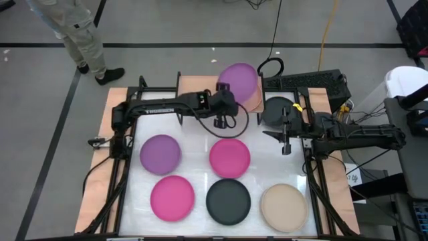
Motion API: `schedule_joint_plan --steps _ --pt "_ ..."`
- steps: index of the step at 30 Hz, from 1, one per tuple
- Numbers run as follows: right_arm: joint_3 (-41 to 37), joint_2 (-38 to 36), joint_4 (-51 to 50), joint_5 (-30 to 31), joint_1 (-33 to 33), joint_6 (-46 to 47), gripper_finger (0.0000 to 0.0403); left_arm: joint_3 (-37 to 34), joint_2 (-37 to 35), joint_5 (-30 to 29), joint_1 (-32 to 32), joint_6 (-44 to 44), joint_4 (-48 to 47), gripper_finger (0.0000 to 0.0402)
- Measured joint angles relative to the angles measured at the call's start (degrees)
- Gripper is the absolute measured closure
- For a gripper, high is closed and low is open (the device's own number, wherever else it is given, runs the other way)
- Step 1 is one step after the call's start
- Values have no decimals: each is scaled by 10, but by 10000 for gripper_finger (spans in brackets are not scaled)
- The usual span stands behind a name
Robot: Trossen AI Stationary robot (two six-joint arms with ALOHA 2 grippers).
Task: Place and stack plates onto a shelf
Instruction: Stack the top purple plate on top of the light orange plate on the shelf
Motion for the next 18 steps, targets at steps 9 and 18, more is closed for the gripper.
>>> schedule_joint_plan --steps 9,18 --pt "0 -10 -6 0 0 1 291 1 4 41 -5 19 7 332" --pt "0 -10 -9 0 0 1 291 1 4 40 -2 -6 6 264"
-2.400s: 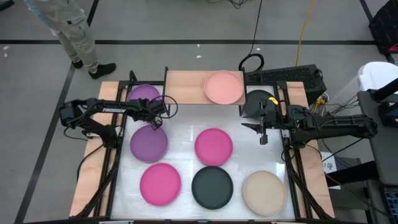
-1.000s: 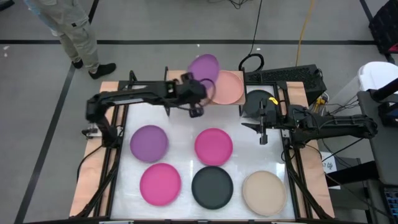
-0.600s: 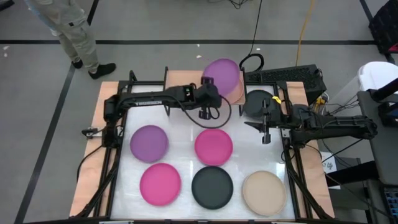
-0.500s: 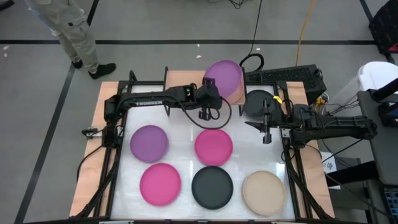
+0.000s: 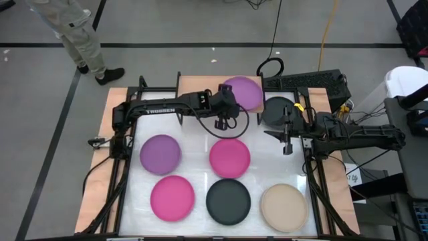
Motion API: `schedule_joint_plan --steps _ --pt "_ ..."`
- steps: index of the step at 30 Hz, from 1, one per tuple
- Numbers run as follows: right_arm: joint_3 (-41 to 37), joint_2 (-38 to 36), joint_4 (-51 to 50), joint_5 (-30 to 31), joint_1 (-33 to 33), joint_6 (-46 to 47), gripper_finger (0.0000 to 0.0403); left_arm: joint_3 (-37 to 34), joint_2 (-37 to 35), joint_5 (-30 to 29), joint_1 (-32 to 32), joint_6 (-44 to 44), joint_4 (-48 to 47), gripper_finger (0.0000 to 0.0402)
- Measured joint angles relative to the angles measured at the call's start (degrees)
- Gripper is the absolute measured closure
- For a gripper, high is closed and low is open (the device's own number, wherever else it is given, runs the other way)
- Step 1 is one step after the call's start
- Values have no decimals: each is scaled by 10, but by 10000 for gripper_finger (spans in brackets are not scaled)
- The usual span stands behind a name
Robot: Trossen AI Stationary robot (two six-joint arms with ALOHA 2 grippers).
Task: Place and stack plates onto a shelf
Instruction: Stack the top purple plate on top of the light orange plate on the shelf, then stack the top black plate on top of the purple plate on the shelf
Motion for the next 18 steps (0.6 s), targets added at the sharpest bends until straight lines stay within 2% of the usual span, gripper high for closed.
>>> schedule_joint_plan --steps 3,8,14,18 --pt "0 0 -5 0 0 0 291 0 -3 -17 -3 -6 -3 235" --pt "0 0 -23 0 0 2 291 0 -28 -98 -17 -84 -32 201" --pt "0 0 -49 1 0 17 291 -2 -111 -95 -57 -196 -75 199" --pt "0 0 -44 -7 0 67 291 -22 -184 -108 -93 -263 -59 214"
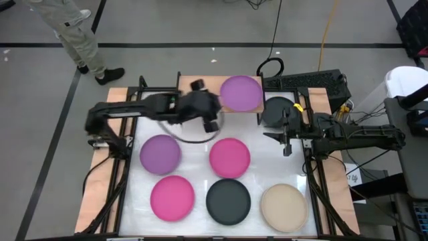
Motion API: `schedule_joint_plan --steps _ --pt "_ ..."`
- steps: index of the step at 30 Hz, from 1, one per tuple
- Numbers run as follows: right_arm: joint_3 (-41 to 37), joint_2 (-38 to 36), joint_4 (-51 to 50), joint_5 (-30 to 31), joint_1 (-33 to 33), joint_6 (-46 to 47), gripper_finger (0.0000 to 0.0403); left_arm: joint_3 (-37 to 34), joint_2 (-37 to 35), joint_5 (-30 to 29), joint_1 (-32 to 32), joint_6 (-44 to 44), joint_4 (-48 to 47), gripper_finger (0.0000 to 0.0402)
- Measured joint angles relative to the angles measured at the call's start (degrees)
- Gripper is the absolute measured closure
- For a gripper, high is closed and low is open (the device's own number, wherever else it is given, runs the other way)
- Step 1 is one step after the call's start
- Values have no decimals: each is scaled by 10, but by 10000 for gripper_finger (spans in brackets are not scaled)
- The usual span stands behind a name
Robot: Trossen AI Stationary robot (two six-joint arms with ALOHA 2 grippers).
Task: Place and stack plates onto a shelf
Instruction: Stack the top black plate on top of the purple plate on the shelf
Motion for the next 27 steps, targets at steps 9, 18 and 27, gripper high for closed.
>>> schedule_joint_plan --steps 9,18,27 --pt "0 -5 -1 -24 0 7 291 -236 -175 -32 -97 -10 210 255" --pt "23 16 -20 -22 0 -14 291 -520 -272 -32 -153 -23 544 257" --pt "131 115 -242 94 0 -16 291 -629 -272 -32 -151 -21 694 257"
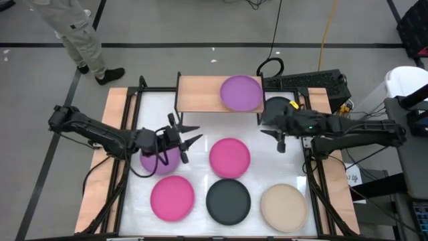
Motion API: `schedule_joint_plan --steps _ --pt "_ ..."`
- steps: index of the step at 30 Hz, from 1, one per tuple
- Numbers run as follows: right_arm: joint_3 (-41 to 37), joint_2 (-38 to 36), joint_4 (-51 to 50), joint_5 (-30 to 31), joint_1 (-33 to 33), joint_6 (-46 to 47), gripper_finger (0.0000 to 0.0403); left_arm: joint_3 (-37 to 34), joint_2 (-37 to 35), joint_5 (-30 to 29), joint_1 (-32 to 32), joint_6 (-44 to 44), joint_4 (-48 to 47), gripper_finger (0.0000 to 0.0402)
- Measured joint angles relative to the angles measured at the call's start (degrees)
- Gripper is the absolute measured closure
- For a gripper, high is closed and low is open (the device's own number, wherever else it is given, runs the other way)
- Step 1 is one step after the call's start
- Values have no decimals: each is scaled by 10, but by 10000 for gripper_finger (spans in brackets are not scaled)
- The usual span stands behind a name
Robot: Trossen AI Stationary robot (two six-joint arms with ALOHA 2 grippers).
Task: Place and stack plates onto a shelf
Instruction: Stack the top black plate on top of the purple plate on the shelf
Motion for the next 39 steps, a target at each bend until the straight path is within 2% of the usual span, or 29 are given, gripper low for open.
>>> schedule_joint_plan --steps 6,16,19,24,30,34,39 --pt "-5 48 -83 37 -1 54 291 -1 0 0 2 -6 4 257" --pt "-67 112 -90 39 -25 100 288 -1 0 2 2 -17 -2 257" --pt "-85 134 -96 63 -49 110 273 -1 0 2 2 -22 -4 257" --pt "-103 175 -96 95 -96 113 223 -1 0 2 2 -38 -22 257" --pt "-104 231 -84 96 -151 105 175 -1 3 2 2 -51 -33 257" --pt "-104 270 -67 96 -184 93 165 0 8 2 2 -52 -33 257" --pt "-104 308 -49 96 -221 80 172 1 9 2 2 -61 -44 257"
